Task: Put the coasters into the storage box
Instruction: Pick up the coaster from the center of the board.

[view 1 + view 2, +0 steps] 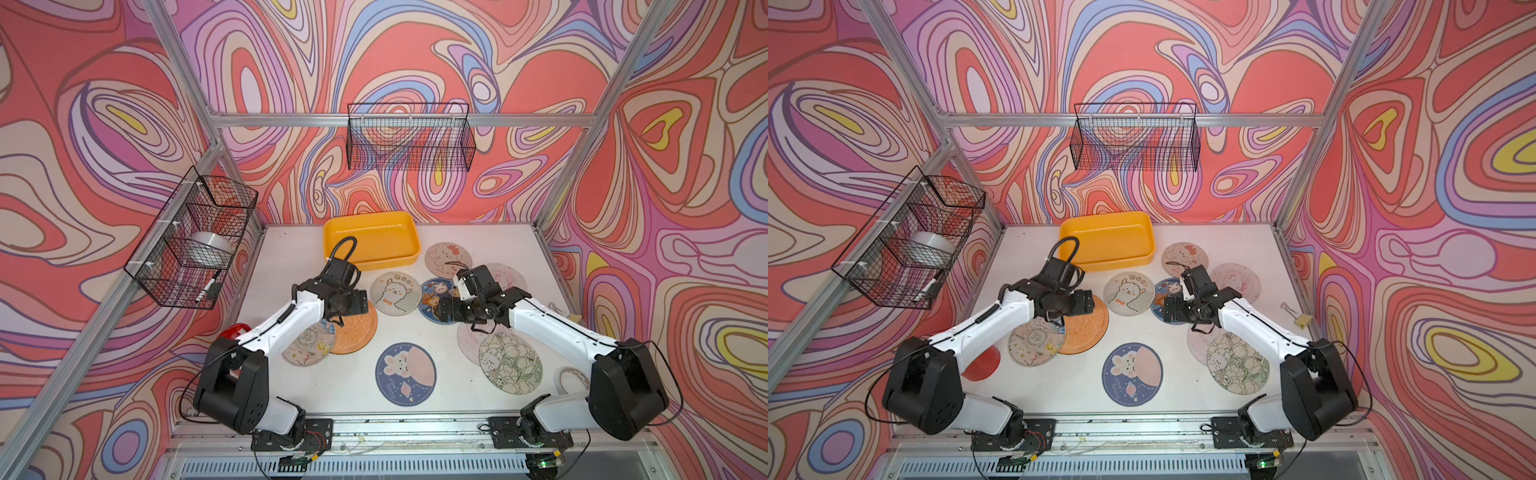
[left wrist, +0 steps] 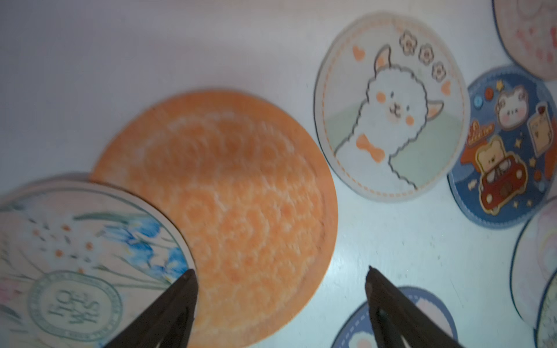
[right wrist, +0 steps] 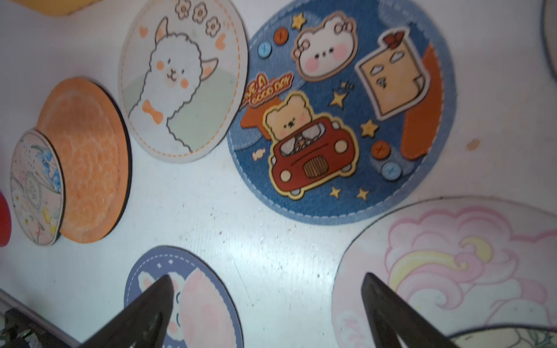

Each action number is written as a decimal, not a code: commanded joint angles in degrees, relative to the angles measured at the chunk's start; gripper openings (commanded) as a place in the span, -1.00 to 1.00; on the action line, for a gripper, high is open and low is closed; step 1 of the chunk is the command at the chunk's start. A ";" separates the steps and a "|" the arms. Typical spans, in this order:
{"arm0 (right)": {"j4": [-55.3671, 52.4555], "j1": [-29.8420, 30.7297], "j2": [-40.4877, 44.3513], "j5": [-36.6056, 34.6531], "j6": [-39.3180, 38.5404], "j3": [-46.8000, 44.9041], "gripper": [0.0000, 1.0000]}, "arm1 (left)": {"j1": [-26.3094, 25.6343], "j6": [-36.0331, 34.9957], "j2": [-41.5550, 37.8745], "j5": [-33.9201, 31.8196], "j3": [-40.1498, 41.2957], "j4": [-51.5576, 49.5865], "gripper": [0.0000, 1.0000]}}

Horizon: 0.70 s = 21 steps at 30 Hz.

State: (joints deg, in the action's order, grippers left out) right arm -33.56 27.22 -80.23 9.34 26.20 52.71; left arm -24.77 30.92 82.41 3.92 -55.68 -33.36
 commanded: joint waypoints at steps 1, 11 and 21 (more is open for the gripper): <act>-2.65 3.25 1.88 2.27 3.96 -2.48 0.97 | -3.97 6.11 -1.38 4.70 3.92 -3.24 0.61; -2.32 14.93 0.98 1.20 11.25 -6.32 0.97 | -15.36 4.04 1.95 6.07 6.54 -3.69 0.34; -1.26 19.62 -1.57 0.76 14.93 -7.91 0.97 | -19.52 1.90 7.16 4.84 6.41 -0.56 0.28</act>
State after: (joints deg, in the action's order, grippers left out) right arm -35.35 46.17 -81.17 10.92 39.03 46.44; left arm -42.87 33.69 88.75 9.45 -49.01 -34.68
